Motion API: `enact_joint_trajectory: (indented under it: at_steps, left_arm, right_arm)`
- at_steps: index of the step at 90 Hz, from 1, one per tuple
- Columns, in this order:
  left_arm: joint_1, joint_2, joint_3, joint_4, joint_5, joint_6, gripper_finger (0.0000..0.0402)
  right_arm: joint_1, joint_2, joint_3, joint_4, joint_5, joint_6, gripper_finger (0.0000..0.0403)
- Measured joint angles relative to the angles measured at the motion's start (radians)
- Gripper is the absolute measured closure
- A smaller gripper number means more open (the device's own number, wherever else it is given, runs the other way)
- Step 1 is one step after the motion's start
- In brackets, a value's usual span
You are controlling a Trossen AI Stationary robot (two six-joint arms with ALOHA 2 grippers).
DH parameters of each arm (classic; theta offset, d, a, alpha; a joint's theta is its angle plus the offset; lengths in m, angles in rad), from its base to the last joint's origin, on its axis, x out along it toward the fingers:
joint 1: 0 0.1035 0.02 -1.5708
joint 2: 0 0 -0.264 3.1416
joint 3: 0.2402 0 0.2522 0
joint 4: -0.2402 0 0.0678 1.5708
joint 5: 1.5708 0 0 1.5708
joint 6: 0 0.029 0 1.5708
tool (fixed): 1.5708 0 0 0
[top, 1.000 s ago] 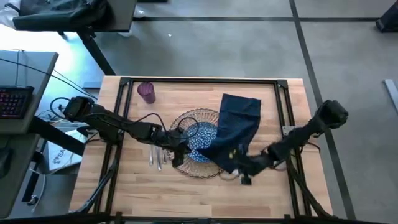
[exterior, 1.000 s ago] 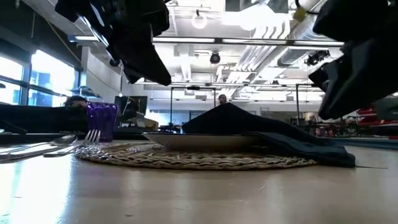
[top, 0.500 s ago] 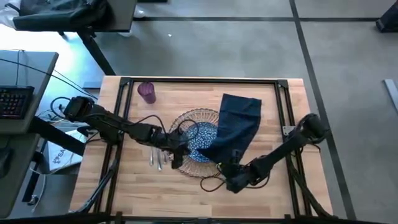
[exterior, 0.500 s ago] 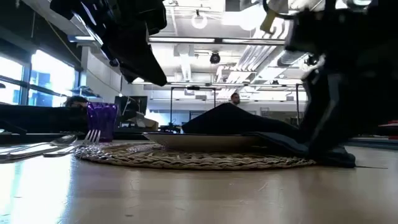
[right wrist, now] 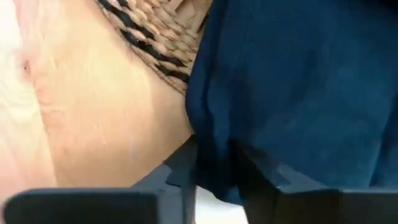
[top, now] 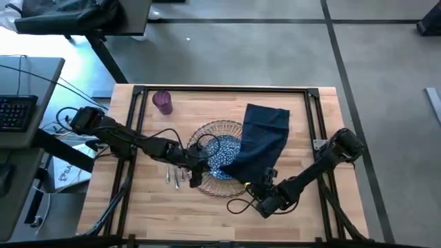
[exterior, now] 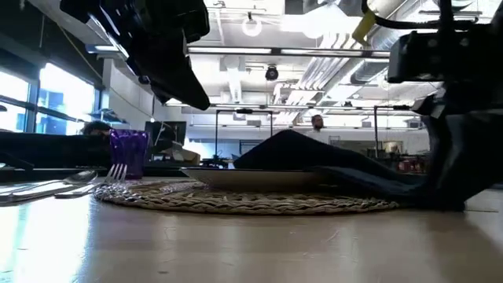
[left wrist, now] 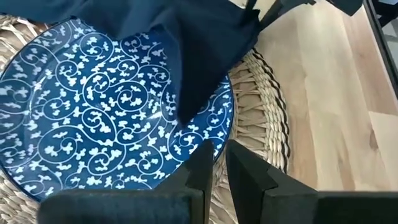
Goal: Set table place
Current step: Fold the blue napkin
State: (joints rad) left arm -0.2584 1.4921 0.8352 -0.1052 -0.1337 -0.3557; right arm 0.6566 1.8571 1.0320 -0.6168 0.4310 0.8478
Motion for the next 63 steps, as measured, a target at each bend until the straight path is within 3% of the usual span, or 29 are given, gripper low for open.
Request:
enact_joint_trajectory:
  at_steps: [10,26,39,63]
  left_arm:
    - [-0.003,0.000,0.000,-0.003,0.000,-0.005,0.0373]
    - [-0.006,0.000,0.000,-0.003,-0.001,0.000,0.0373]
    - [-0.008,0.000,0.000,-0.003,0.000,0.009,0.0373]
    - [-0.052,0.000,0.000,-0.002,0.000,0.123,0.0373]
  right_arm:
    - [0.006,-0.024,0.004,-0.049,-0.029,0.004,0.0396]
    - [0.054,-0.094,0.042,-0.144,-0.032,0.036,0.0401]
    - [0.119,-0.131,0.047,-0.120,-0.072,0.044,0.0402]
    - [0.227,-0.131,0.047,-0.060,-0.127,0.227,0.0403]
